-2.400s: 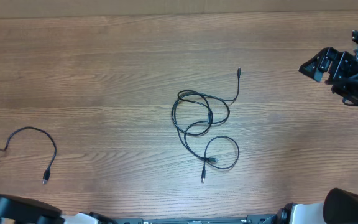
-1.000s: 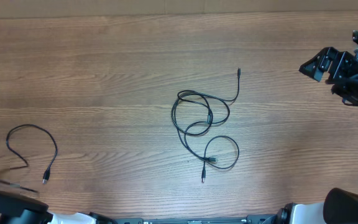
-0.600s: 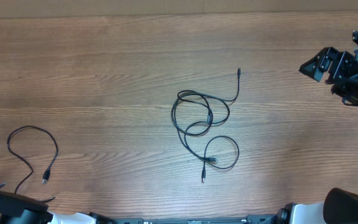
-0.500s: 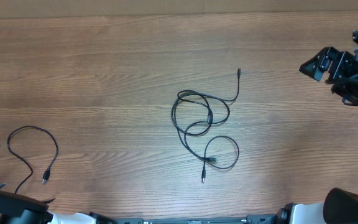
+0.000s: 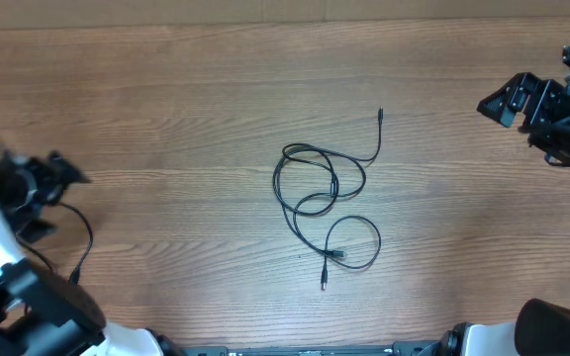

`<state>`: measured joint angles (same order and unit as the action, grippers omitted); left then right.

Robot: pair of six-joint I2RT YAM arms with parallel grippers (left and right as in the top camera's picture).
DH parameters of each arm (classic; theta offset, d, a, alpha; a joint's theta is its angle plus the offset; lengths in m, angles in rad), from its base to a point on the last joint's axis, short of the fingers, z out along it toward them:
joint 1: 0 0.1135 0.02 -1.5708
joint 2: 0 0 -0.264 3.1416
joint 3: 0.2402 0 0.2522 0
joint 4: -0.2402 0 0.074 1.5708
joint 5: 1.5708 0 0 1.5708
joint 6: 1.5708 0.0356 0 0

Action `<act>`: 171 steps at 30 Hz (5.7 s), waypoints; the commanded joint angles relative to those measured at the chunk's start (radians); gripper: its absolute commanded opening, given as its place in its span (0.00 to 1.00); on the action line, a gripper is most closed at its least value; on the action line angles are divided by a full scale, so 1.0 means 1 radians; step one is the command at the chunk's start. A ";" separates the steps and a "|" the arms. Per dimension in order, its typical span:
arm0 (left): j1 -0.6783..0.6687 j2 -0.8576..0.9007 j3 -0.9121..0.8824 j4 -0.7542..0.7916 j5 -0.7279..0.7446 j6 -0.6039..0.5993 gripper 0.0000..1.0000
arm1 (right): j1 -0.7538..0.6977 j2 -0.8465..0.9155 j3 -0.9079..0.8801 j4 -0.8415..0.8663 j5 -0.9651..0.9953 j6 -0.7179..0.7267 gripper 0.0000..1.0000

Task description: Untangle cables

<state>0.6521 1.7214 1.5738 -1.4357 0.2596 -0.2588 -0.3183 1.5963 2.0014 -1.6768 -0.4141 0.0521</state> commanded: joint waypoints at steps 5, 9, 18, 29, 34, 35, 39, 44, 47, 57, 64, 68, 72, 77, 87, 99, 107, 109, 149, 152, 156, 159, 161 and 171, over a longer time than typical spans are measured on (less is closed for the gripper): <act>-0.313 0.008 0.011 0.000 -0.398 -0.202 1.00 | 0.005 -0.001 0.000 0.007 0.002 -0.001 1.00; -0.339 0.008 0.006 -0.003 -0.397 -0.221 1.00 | 0.005 -0.001 0.000 0.009 0.003 -0.002 1.00; -0.331 0.009 -0.179 0.079 -0.475 -0.216 1.00 | 0.005 -0.001 0.000 0.037 0.002 -0.005 1.00; -0.287 0.019 -0.414 0.275 -0.477 -0.292 1.00 | 0.005 -0.001 0.000 0.035 0.003 -0.005 1.00; -0.230 0.057 -0.439 0.288 -0.480 -0.291 1.00 | 0.005 -0.001 0.000 0.035 0.002 -0.005 1.00; -0.218 0.069 -0.439 0.285 -0.480 -0.291 1.00 | 0.005 -0.001 0.000 0.035 0.002 -0.005 1.00; -0.176 0.123 -0.439 0.281 -0.480 -0.288 1.00 | 0.005 -0.001 0.000 0.031 0.003 -0.005 1.00; -0.154 0.161 -0.439 0.277 -0.546 -0.288 1.00 | 0.005 -0.001 0.000 0.030 0.003 -0.005 1.00; -0.142 0.167 -0.439 0.278 -0.608 -0.296 1.00 | 0.005 -0.001 0.000 0.029 0.002 -0.005 1.00; 0.014 0.168 -0.439 0.323 -0.636 -0.283 1.00 | 0.005 -0.001 0.000 0.029 0.002 -0.005 1.00; 0.177 0.168 -0.439 0.391 -0.618 -0.280 1.00 | 0.005 -0.001 0.000 0.029 0.002 -0.004 1.00; 0.229 0.168 -0.439 0.457 -0.599 -0.280 1.00 | 0.005 -0.001 0.000 0.029 0.002 0.000 1.00; 0.248 0.168 -0.437 0.547 -0.599 -0.280 1.00 | 0.005 -0.001 0.000 0.028 0.002 0.000 1.00; 0.252 0.169 -0.417 0.611 -0.599 -0.299 1.00 | 0.005 -0.001 0.000 0.029 -0.014 0.004 1.00; 0.265 0.170 -0.211 0.572 -0.600 -0.303 1.00 | 0.005 -0.001 0.000 0.029 -0.013 0.003 1.00; 0.279 0.170 -0.033 0.429 -0.511 -0.261 1.00 | 0.005 -0.001 0.000 0.045 -0.013 0.003 1.00; 0.201 0.169 -0.033 0.437 0.055 -0.047 0.96 | 0.005 0.000 0.000 0.044 -0.013 0.003 1.00; 0.144 0.169 -0.033 0.436 0.106 0.000 0.96 | 0.005 -0.001 0.000 0.044 -0.013 0.003 1.00; -1.170 0.249 -0.033 0.689 -0.023 -0.392 1.00 | 0.005 -0.001 0.000 0.035 -0.005 -0.028 1.00; -1.190 0.301 -0.033 0.703 -0.014 -0.404 1.00 | 0.005 -0.001 0.000 0.031 -0.005 -0.029 1.00; -1.212 0.340 -0.033 0.708 -0.016 -0.420 0.87 | 0.005 -0.001 0.000 0.031 -0.005 -0.029 1.00; -1.217 0.345 -0.033 0.703 -0.016 -0.430 0.81 | 0.005 -0.001 0.000 0.032 -0.005 -0.029 1.00; -1.216 0.345 -0.032 0.698 -0.015 -0.430 0.81 | 0.005 -0.001 0.000 0.032 -0.005 -0.029 1.00; -1.201 0.345 0.053 0.499 -0.041 -0.417 0.74 | 0.005 -0.001 0.000 0.033 -0.005 -0.029 1.00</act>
<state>-0.5549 2.0651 1.5719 -0.9047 0.2451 -0.6769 -0.3180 1.5963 2.0014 -1.6463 -0.4183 0.0292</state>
